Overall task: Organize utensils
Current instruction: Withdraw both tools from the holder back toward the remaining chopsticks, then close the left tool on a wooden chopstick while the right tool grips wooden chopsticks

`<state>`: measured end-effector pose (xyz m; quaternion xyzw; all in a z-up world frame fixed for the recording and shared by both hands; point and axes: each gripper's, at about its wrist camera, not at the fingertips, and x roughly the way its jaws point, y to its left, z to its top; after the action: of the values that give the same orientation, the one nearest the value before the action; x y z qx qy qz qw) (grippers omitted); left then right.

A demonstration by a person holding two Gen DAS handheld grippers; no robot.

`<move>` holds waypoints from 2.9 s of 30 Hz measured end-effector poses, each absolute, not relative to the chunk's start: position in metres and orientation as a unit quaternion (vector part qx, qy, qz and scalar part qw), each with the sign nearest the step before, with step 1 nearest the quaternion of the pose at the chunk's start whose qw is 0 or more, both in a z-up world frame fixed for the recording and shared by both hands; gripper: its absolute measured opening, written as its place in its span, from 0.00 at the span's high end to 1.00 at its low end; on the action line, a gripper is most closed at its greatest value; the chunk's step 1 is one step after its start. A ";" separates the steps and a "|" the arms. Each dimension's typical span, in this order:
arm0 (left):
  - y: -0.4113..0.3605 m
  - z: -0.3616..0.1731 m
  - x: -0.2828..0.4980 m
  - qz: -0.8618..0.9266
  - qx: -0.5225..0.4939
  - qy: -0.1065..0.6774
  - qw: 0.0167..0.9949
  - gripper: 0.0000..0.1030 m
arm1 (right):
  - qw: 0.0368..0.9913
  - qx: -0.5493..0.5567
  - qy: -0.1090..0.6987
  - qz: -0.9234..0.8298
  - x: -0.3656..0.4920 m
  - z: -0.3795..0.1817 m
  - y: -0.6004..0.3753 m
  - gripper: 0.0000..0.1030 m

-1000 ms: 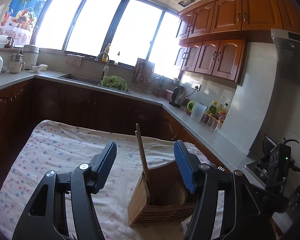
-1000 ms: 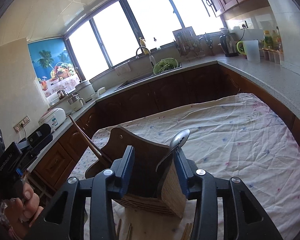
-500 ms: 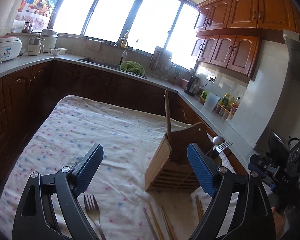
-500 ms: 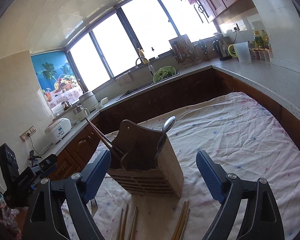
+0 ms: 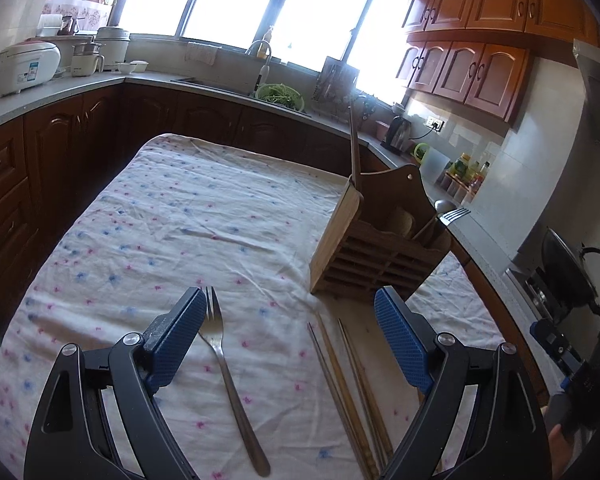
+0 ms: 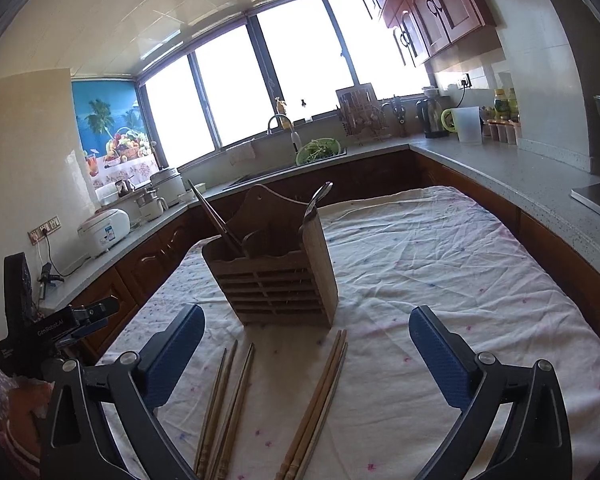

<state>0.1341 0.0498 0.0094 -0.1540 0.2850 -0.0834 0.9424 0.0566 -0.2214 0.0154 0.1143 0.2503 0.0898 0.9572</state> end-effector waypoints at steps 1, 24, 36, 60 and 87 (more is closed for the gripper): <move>0.048 0.007 0.132 -0.083 -0.150 0.288 0.942 0.14 | 0.957 0.107 0.254 0.086 0.054 0.013 -0.220 0.00; 0.016 -0.019 0.136 -0.092 -0.106 0.359 0.923 0.15 | 0.939 0.137 0.310 0.064 0.051 -0.015 -0.234 0.09; -0.022 -0.025 0.174 -0.147 -0.076 0.398 0.903 0.59 | 0.912 0.146 0.372 0.087 0.089 -0.032 -0.227 0.70; -0.043 -0.077 0.236 -0.163 -0.063 0.484 0.857 0.76 | 0.862 0.132 0.477 0.108 0.175 -0.092 -0.199 0.87; -0.029 -0.073 0.240 -0.173 0.007 0.477 0.861 0.94 | 0.865 0.128 0.474 0.109 0.185 -0.095 -0.201 0.94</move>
<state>0.2396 -0.0292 -0.0727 0.0073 0.4774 -0.1728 0.8615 0.1847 -0.2012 -0.0953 0.1278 0.4736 0.1086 0.8646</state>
